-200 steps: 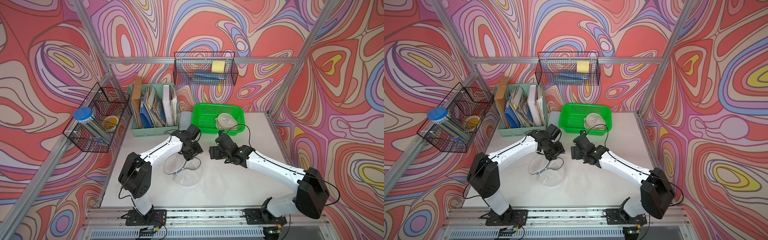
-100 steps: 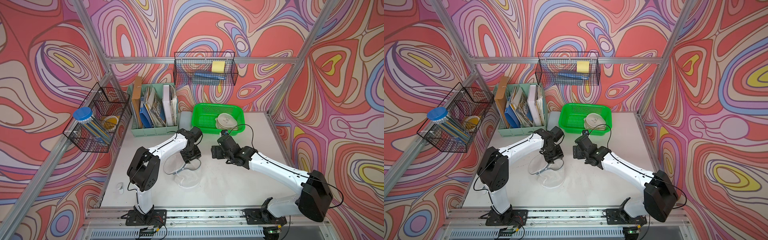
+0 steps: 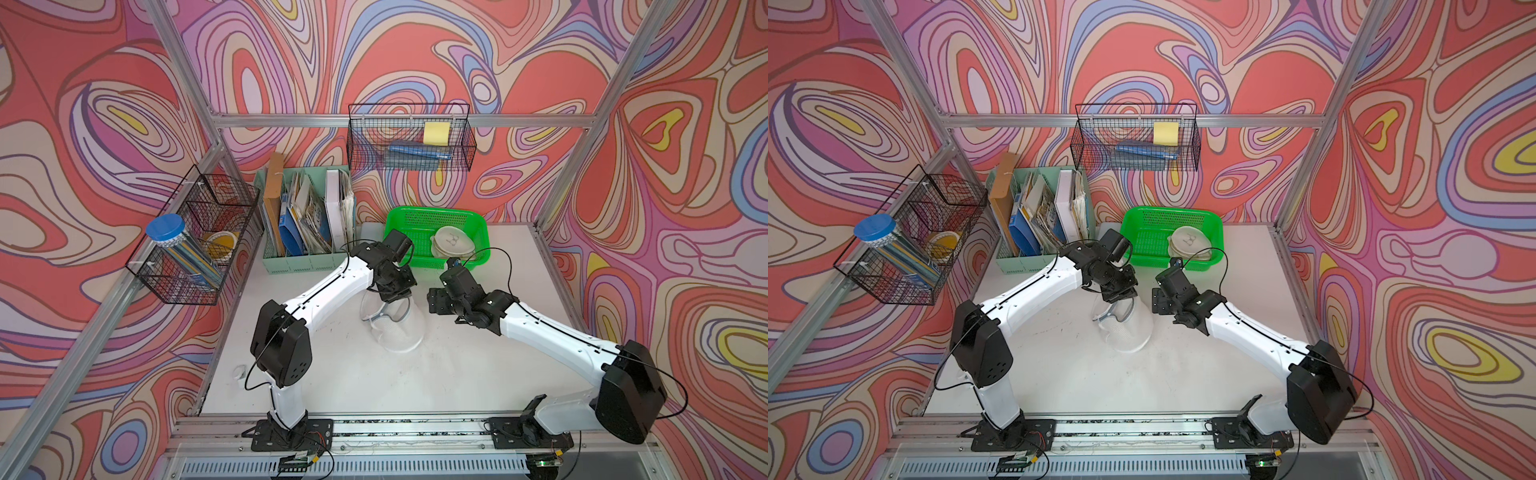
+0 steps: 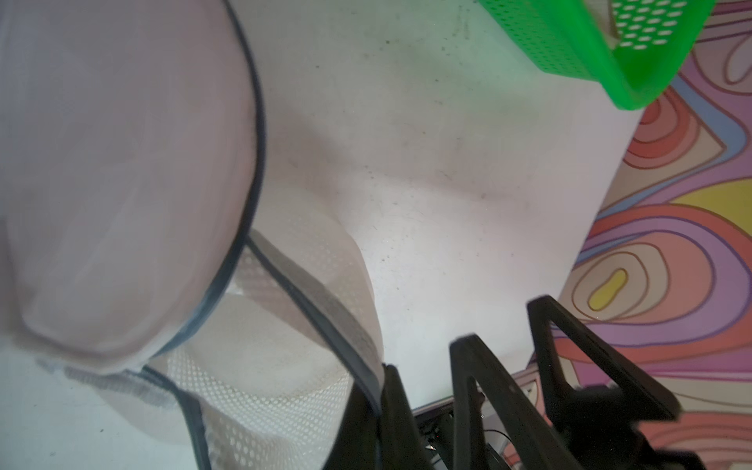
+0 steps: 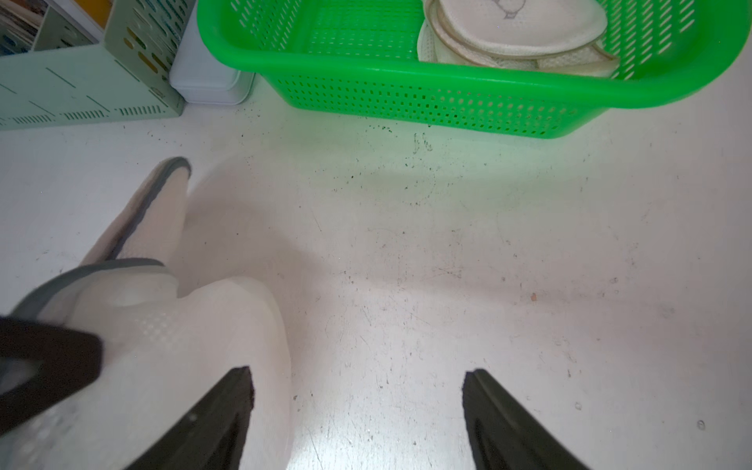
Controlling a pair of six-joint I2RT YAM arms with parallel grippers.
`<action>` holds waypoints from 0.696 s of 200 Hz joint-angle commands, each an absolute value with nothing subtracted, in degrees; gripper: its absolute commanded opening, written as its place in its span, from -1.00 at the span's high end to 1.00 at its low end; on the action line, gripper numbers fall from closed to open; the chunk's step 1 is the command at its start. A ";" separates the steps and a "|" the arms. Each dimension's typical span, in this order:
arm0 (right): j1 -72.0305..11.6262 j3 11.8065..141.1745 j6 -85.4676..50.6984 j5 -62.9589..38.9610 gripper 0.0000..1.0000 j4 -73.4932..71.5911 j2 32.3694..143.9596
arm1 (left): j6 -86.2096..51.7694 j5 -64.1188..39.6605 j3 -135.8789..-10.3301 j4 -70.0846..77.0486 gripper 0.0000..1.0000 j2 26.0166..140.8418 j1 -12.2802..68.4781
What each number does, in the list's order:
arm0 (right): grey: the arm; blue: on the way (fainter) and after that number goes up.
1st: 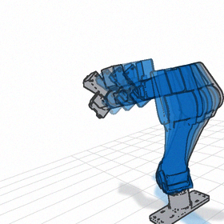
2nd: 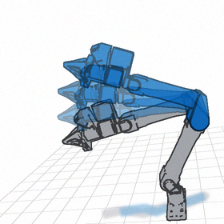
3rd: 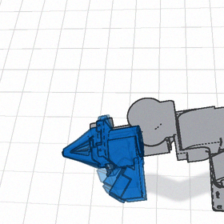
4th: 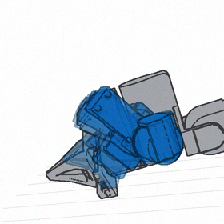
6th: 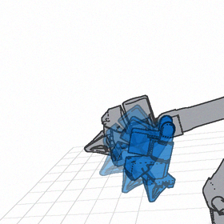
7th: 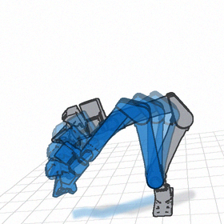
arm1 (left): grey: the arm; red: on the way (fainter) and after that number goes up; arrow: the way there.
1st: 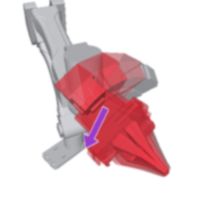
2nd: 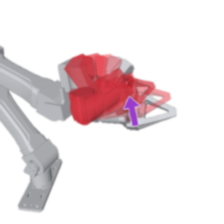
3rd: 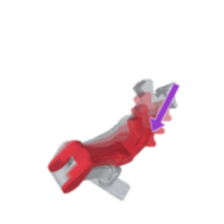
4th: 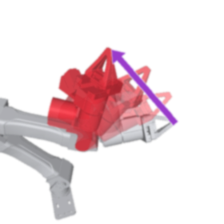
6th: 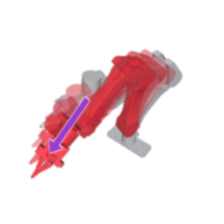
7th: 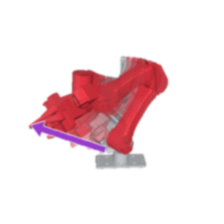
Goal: Turn the laundry bag inside out
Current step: Turn over the laundry bag at the center of the board.
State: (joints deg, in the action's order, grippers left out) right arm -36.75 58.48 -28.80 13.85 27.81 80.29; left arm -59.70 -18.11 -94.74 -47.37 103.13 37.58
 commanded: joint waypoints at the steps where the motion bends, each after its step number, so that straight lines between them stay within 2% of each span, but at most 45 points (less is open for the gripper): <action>1: -34.06 58.99 -29.43 7.52 -0.58 27.56 78.81 | -58.42 -23.42 -90.45 -38.86 1.00 98.54 37.89; 21: -31.12 58.29 -30.91 0.37 -0.55 26.04 77.44 | -58.81 -25.91 -85.13 -32.18 1.00 95.74 37.32; 46: -28.62 56.76 -32.96 -9.46 -0.37 22.67 76.62 | -59.02 -25.38 -80.74 -28.31 1.00 92.94 36.10; 66: -28.26 54.79 -34.91 -15.09 -0.36 18.96 77.24 | -59.34 -25.66 -78.01 -26.74 1.00 93.36 34.97; 101: -28.23 52.59 -37.58 -18.94 -0.34 16.89 78.11 | -63.59 -26.07 -69.70 -17.37 1.00 89.68 32.61; 139: -28.23 50.71 -39.10 -19.70 -0.33 15.08 78.30 | -60.06 -26.98 -68.85 -20.30 1.00 86.30 30.85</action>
